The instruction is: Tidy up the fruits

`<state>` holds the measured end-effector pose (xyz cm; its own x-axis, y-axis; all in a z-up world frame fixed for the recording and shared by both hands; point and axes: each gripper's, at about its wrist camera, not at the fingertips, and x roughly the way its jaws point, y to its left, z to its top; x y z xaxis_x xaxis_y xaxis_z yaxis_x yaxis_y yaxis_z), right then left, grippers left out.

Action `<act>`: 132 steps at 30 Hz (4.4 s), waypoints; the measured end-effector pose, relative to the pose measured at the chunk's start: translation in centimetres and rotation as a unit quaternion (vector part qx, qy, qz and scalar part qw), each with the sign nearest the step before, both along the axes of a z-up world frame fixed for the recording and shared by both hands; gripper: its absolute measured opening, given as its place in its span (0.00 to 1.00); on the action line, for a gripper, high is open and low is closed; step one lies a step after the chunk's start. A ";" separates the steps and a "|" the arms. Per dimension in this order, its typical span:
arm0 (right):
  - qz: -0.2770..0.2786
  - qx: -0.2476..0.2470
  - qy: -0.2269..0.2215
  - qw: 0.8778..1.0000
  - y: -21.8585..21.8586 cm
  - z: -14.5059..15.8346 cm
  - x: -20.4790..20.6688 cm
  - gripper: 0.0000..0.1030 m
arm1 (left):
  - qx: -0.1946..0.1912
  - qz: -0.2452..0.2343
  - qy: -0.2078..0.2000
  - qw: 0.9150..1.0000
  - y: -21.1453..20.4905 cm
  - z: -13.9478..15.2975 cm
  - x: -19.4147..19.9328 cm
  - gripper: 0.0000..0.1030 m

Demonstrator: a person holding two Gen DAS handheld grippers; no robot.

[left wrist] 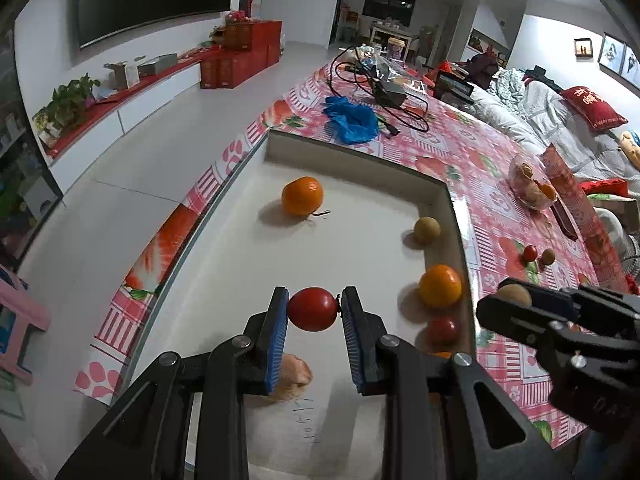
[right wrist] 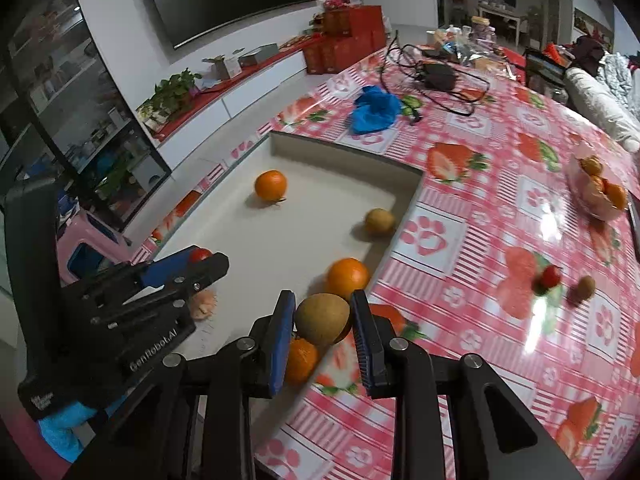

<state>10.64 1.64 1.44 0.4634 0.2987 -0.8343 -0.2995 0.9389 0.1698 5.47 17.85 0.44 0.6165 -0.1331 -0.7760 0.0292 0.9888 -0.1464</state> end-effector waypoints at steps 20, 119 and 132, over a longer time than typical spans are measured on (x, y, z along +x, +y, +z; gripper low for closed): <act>0.016 -0.006 0.030 0.999 2.2 -2.2 0.7 0.29 | 0.014 0.002 0.013 1.000 0.3 -0.9 0.0 0.46; -0.417 -0.104 -0.009 0.903 -32.2 -6.9 1.2 1.00 | 0.078 -0.054 0.016 0.995 -25.3 -5.9 9.8 1.00; -0.417 -0.104 -0.009 0.903 -32.1 -6.9 1.3 1.00 | 0.078 -0.054 0.016 0.995 -25.3 -6.0 9.9 1.00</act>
